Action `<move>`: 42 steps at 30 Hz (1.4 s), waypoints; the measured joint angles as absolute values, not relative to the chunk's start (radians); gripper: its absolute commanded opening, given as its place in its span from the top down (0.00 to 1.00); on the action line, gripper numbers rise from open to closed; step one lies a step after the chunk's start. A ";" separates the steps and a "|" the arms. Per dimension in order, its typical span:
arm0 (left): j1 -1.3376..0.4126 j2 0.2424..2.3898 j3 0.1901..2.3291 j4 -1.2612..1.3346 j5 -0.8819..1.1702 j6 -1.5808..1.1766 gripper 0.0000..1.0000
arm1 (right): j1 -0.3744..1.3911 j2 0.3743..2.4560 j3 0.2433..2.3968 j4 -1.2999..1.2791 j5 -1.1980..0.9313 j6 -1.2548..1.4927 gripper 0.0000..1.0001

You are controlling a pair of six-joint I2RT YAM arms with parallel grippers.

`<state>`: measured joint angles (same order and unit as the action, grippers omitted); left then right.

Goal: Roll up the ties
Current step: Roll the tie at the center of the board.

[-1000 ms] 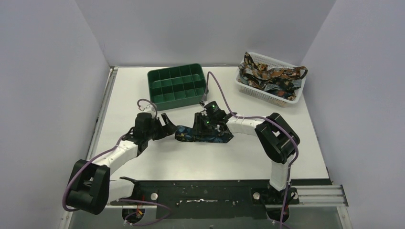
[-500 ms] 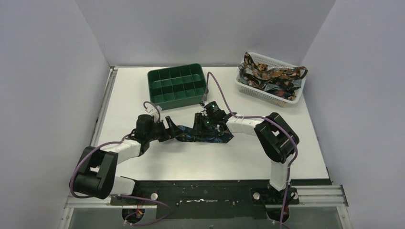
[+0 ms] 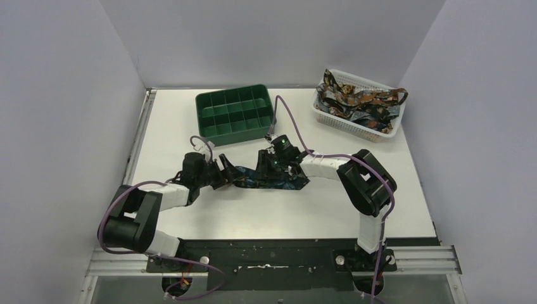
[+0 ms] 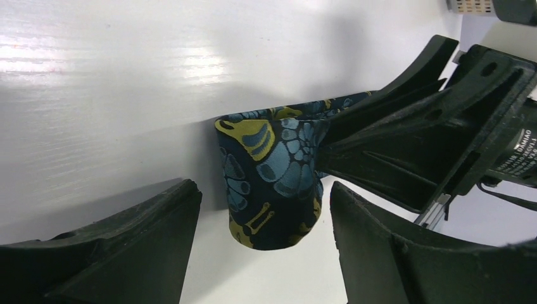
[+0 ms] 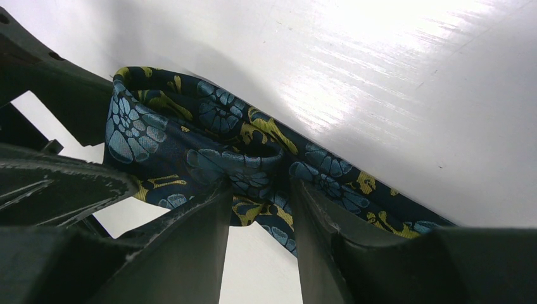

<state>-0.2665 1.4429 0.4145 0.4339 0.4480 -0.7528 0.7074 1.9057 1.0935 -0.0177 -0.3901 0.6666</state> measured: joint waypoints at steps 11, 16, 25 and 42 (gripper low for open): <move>-0.266 1.489 0.402 0.490 0.441 -0.804 0.36 | 0.706 1.905 1.077 0.018 -0.393 0.673 0.58; -0.266 1.522 0.401 0.543 0.456 -0.820 0.37 | 0.705 1.905 1.076 0.022 -0.394 0.675 0.58; -0.266 1.555 0.387 0.597 0.498 -0.838 0.49 | 0.701 1.905 1.075 0.023 -0.398 0.686 0.57; -0.313 1.458 0.495 0.324 0.346 -0.720 0.55 | 0.650 1.865 1.075 -0.010 -0.469 0.685 0.41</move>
